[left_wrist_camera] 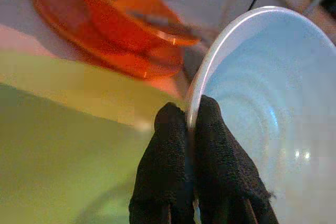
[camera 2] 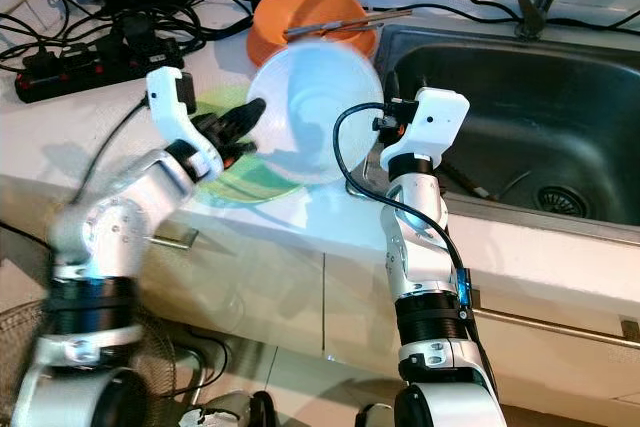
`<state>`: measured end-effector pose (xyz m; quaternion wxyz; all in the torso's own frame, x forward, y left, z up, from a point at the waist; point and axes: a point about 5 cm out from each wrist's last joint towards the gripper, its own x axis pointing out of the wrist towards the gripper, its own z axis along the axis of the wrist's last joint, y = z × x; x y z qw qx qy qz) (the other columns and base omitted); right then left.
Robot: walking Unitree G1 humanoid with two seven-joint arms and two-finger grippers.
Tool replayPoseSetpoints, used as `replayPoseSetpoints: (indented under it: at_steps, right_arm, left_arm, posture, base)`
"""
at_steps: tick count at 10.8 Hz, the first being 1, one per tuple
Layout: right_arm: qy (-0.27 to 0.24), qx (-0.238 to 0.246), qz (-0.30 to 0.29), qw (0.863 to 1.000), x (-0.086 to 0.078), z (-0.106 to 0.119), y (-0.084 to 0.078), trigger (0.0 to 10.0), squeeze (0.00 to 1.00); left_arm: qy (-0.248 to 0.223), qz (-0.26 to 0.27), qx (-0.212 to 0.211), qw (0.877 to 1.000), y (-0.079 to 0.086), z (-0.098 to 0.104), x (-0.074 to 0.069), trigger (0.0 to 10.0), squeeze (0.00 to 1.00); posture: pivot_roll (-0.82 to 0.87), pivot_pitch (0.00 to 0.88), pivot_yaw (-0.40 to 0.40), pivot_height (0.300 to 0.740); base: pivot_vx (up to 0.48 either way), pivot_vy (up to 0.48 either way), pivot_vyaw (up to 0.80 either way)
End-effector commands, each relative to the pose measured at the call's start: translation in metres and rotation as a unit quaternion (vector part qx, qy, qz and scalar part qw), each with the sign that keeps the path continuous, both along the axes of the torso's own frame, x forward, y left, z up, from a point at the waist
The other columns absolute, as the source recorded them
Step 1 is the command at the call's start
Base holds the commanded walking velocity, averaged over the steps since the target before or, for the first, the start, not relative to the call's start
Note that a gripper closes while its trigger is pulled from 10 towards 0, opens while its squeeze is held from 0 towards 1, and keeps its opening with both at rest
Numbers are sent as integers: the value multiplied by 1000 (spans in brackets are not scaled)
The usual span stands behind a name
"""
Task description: Kitchen organization
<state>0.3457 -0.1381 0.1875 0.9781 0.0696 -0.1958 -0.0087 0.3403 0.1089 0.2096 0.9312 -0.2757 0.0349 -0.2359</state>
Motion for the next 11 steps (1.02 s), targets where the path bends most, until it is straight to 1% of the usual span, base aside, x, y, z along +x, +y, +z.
replayPoseSetpoints:
  at_steps: [1, 2, 3, 4, 5, 6, 7, 8, 9, 10, 11]
  right_arm:
    - [1, -3, -4, 1000, 1, 0, -2, 10000, 0]
    - [0, -4, -3, 1000, 1, 0, -2, 10000, 0]
    - [-2, -6, -5, 1000, 2, 2, -4, 10000, 0]
    - [-5, -8, -9, 1000, 2, 4, -7, 10000, 0]
    - [-11, -6, -15, 1000, 4, 9, -12, 10000, 0]
    - [-13, 4, -9, 1000, 5, 14, -12, 10000, 0]
    - [-13, -13, 18, 1000, 5, 16, -6, 10000, 541]
    - [-14, -15, 21, 1000, 4, 17, -8, 10000, 1000]
    - [-13, -3, 15, 1000, 5, 19, -14, 10000, 1000]
    - [-12, 16, 25, 1000, 7, 22, -16, 10000, 0]
    - [-14, 29, 51, 998, 7, 26, -14, 10000, 0]
  left_arm:
    - [-51, 22, -39, 998, 7, 23, 1, 0, 0]
    - [-62, 35, -52, 996, 9, 28, 2, 0, 0]
    - [-70, 44, -59, 995, 10, 31, 2, 10000, 0]
    - [-71, 49, -58, 995, 11, 32, 2, 10000, 0]
    - [-86, 63, -58, 993, 11, 36, 3, 10000, 0]
    - [-99, 77, -49, 991, 11, 39, 5, 10000, 0]
    - [-110, 96, -34, 989, 9, 40, 7, 10000, 0]
    - [-120, 113, -43, 985, 9, 43, 8, 10000, 0]
    - [-134, 136, -35, 981, 13, 47, 9, 10000, 0]
    - [-149, 153, -10, 977, 15, 50, 11, 10000, 0]
    - [-162, 156, 11, 974, 13, 52, 12, 10000, 0]
  posture:
    - [41, 76, 81, 740]
    - [38, 67, 79, 740]
    - [37, 55, 77, 740]
    - [37, 50, 76, 740]
    - [37, 49, 75, 740]
    - [26, 58, 75, 740]
    - [22, 62, 70, 740]
    - [19, 68, 68, 740]
    - [21, 72, 66, 740]
    - [25, 76, 65, 740]
    - [25, 76, 65, 740]
  base:
    - [0, 0, 0]
    - [0, 0, 0]
    - [0, 0, 0]
    - [0, 0, 0]
    - [0, 0, 0]
    - [0, 0, 0]
    - [0, 0, 0]
    - [0, 0, 0]
    - [0, 0, 0]
    - [0, 0, 0]
    - [0, 0, 0]
